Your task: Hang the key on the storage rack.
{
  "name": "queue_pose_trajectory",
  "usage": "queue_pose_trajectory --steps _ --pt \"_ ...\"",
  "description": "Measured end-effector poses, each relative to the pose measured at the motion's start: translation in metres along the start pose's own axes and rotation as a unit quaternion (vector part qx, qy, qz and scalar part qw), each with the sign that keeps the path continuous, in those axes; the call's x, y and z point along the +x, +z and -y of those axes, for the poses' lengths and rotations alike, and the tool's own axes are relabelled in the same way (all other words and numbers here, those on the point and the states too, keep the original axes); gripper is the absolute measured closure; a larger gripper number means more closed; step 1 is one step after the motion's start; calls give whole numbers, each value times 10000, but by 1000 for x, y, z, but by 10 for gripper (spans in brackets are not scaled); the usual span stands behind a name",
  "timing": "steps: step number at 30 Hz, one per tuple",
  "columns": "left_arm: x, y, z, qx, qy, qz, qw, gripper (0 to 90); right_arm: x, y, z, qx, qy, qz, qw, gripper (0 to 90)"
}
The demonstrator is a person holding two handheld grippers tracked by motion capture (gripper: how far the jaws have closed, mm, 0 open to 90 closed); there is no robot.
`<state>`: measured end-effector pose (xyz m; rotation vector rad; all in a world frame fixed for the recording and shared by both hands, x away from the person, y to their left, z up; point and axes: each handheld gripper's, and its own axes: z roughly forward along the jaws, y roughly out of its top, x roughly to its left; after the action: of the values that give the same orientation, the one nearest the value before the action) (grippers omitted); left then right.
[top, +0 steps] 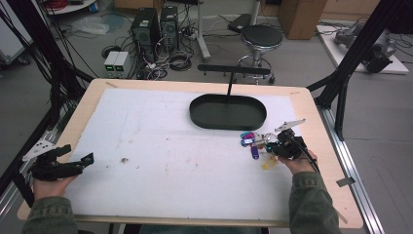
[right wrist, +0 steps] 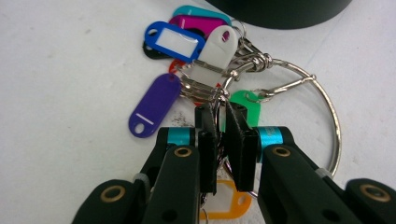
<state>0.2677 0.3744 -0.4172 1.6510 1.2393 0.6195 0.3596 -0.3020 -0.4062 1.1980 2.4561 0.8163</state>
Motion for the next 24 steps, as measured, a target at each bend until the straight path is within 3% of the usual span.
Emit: queue_pose_trajectory --steps 10,18,24 --pt "-1 0 0 -28 -4 12 10000 17 2 -18 1 -232 54 -30 9997 834" --pt "-1 -1 0 -63 -21 20 10000 17 0 -37 -10 -407 36 21 9992 833" --pt "-1 -1 0 -58 -21 20 10000 17 0 -44 -14 -599 118 -181 9980 833"
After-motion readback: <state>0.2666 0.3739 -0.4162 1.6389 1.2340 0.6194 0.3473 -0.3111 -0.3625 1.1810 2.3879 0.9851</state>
